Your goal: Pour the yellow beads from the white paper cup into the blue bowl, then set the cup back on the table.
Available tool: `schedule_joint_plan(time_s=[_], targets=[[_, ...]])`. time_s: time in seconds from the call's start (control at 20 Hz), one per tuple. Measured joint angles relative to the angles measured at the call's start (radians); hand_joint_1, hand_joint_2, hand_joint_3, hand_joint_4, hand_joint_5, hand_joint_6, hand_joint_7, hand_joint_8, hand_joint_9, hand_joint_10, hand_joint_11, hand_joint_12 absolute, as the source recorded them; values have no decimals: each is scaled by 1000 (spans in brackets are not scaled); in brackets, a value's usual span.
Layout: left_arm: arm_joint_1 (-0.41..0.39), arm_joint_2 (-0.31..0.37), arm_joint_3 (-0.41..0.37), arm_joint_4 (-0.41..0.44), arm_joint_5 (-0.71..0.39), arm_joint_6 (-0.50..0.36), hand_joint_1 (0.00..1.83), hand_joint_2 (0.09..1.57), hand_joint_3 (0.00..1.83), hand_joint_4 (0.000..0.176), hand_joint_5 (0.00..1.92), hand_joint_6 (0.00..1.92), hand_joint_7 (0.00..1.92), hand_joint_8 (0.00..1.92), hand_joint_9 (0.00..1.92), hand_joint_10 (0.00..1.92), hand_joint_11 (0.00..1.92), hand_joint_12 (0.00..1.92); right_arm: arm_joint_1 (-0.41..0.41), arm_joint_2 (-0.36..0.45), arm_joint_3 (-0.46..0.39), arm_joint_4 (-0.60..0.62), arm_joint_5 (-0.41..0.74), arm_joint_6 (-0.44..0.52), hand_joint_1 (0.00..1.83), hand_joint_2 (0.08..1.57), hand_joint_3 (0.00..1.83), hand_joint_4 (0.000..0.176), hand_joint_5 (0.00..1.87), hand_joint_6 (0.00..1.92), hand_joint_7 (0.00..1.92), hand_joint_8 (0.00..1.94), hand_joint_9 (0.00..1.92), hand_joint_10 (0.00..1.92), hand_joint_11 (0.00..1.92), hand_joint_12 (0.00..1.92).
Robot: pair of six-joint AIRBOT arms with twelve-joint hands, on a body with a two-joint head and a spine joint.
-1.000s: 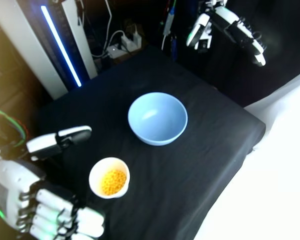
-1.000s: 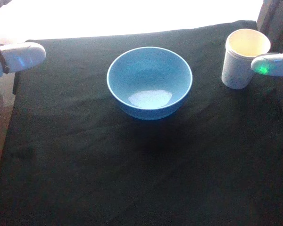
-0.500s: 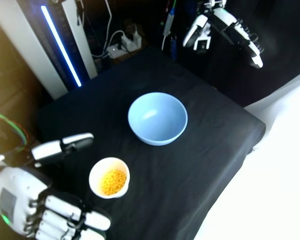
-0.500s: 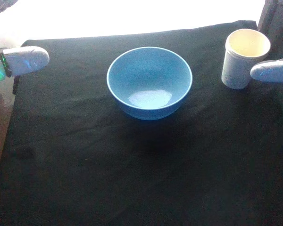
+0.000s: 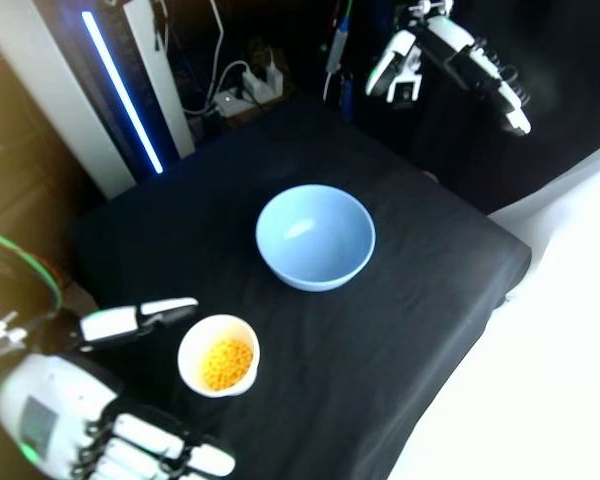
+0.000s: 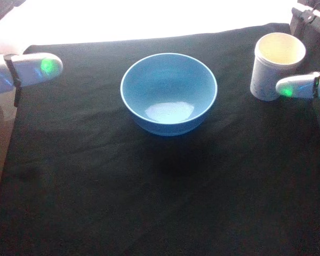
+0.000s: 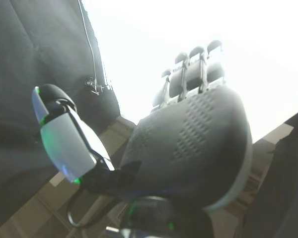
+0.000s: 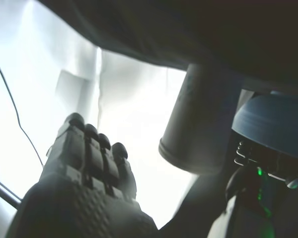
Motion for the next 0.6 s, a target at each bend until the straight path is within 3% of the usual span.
schedule_joint_plan(time_s=[0.05,0.15,0.25,0.3,0.4,0.55,0.6], targets=[[0,0,0,2,1,0,491,743,1,9,2,0,153,0,64,0,0,102,14,-11,15,-18,-33,0,807,645,7,39,113,7,2,0,0,0,10,5],[0,0,0,1,1,0,493,748,3,0,0,0,162,4,69,3,5,113,30,-21,29,-34,-57,0,800,650,7,29,112,5,0,0,0,0,34,16],[-2,-1,0,2,2,0,476,756,4,0,6,2,195,14,108,17,42,137,37,-30,38,-39,-64,1,656,637,1,67,88,0,0,0,0,0,1,0],[-2,-4,3,2,1,0,471,747,0,0,8,2,188,9,103,13,30,137,37,-37,42,-41,-69,1,634,633,0,73,88,1,0,0,0,0,0,0],[-2,-10,3,5,5,-1,474,746,0,0,9,0,170,1,91,0,0,223,37,-49,51,-46,-92,2,641,633,0,65,104,7,0,0,0,0,0,0],[-11,-16,6,17,18,-6,508,761,3,0,7,0,141,1,64,0,0,146,47,-59,60,-47,-111,1,616,599,0,65,114,9,9,3,0,0,0,0],[-11,-18,10,18,20,-8,509,755,0,0,11,2,144,3,79,7,0,140,48,-60,62,-45,-112,1,624,594,0,57,115,8,8,3,0,0,0,0]])
